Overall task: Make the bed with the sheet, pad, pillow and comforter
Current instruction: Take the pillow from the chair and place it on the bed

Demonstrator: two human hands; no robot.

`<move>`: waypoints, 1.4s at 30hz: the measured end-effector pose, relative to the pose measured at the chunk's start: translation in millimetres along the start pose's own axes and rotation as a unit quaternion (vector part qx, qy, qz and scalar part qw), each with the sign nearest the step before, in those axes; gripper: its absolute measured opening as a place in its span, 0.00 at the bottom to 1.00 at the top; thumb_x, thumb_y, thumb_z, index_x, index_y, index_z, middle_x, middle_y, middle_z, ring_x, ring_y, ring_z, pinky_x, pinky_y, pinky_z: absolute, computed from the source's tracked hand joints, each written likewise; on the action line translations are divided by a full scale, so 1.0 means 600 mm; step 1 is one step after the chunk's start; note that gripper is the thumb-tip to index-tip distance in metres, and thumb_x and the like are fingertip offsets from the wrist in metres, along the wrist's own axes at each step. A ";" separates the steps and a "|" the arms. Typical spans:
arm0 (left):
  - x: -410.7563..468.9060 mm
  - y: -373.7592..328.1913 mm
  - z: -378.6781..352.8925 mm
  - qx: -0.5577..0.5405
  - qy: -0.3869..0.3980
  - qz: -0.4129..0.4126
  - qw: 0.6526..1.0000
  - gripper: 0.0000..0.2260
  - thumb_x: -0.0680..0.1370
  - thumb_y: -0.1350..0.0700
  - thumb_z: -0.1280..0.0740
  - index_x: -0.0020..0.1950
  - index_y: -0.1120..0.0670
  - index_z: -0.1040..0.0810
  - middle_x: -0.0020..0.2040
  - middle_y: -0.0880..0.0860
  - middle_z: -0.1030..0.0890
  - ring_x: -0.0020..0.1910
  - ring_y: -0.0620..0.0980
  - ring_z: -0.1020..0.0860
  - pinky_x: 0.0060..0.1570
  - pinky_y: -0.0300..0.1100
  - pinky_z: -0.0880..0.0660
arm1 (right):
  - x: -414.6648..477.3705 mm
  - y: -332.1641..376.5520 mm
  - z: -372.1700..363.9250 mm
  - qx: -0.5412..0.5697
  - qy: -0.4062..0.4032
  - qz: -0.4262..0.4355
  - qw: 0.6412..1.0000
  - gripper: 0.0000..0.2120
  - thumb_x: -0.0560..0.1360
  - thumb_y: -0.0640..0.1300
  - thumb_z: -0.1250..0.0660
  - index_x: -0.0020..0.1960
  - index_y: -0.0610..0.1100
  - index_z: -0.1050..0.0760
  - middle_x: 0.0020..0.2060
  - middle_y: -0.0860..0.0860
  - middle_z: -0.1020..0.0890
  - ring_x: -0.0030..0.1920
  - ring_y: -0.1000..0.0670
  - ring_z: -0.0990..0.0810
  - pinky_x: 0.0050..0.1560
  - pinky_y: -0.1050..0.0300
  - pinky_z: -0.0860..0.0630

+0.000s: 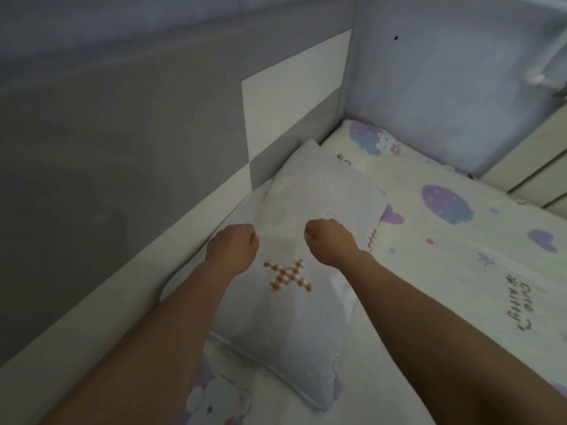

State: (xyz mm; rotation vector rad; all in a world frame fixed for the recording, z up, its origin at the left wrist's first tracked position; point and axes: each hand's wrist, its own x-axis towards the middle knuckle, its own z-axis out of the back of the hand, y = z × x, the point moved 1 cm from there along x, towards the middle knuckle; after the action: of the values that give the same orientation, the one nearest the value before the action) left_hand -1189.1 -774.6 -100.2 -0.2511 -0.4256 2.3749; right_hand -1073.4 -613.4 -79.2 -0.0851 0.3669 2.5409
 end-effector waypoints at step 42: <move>0.102 0.068 -0.167 -0.014 0.058 -0.034 0.998 0.25 0.82 0.49 0.48 0.77 0.56 0.46 0.77 0.54 0.42 0.75 0.52 0.42 0.72 0.46 0.44 | 0.245 -0.017 -0.167 -0.136 0.023 0.139 0.981 0.24 0.82 0.55 0.51 0.76 0.49 0.44 0.77 0.51 0.43 0.77 0.49 0.48 0.73 0.44 0.54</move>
State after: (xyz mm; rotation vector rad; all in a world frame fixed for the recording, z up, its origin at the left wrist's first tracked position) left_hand -1229.4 -738.6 -211.8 -0.3805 -0.4062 2.2756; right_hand -1192.8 -555.6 -198.1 -0.2091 0.0461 2.8568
